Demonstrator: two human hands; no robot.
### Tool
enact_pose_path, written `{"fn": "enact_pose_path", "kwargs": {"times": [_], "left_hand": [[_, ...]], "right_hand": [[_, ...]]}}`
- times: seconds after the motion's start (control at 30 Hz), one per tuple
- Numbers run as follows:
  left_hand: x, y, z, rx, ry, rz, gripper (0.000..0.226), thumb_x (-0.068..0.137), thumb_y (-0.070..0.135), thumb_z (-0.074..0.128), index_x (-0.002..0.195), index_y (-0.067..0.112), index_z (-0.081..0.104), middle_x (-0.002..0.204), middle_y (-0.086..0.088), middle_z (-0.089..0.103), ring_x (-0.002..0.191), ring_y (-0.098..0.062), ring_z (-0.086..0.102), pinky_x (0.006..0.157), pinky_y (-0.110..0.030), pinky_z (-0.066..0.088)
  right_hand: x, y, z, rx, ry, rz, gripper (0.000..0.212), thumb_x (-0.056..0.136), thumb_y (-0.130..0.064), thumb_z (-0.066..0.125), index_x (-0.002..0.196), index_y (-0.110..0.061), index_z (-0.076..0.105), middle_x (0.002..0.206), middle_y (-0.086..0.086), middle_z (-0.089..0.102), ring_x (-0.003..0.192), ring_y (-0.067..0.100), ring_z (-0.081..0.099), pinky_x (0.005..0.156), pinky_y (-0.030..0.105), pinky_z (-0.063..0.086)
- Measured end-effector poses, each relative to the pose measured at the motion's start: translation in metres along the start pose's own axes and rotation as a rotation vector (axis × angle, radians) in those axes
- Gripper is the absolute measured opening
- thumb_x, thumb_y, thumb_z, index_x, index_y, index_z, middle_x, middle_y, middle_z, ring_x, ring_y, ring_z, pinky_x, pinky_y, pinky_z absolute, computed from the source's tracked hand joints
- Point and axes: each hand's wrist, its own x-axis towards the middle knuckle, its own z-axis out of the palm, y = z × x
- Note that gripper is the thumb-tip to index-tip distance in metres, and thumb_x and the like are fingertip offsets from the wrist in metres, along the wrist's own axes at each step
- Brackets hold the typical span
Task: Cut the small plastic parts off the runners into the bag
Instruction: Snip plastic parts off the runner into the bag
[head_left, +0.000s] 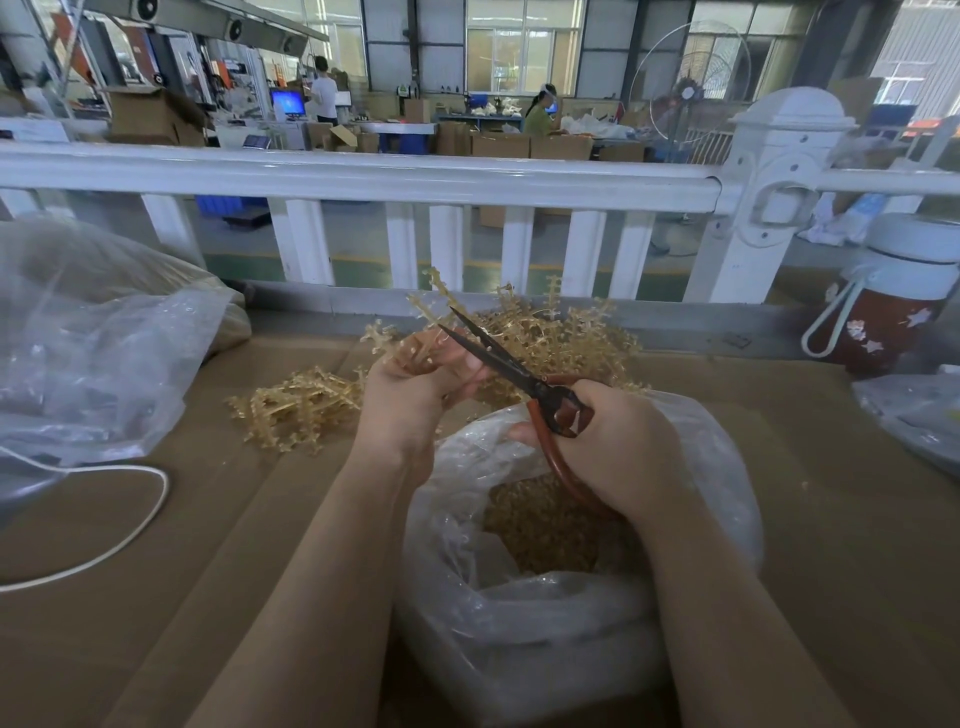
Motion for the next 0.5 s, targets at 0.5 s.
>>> {"fn": "enact_pose_path", "kwargs": {"times": [0.5], "left_hand": [[0.0014,0.0022,-0.0100,0.027,-0.063,-0.038,0.015,0.075,-0.003,0.073,0.086,0.005,0.068,0.078,-0.004,0.075,0.075,-0.017,0.073,0.069,-0.023,0.057]], "right_hand": [[-0.0001,-0.0002,0.0014,0.025,0.012,-0.008,0.090,0.051,-0.104,0.036,0.100,-0.038,0.072,0.066,-0.034,0.052,0.067,-0.014,0.049,0.058,0.007,0.033]]}}
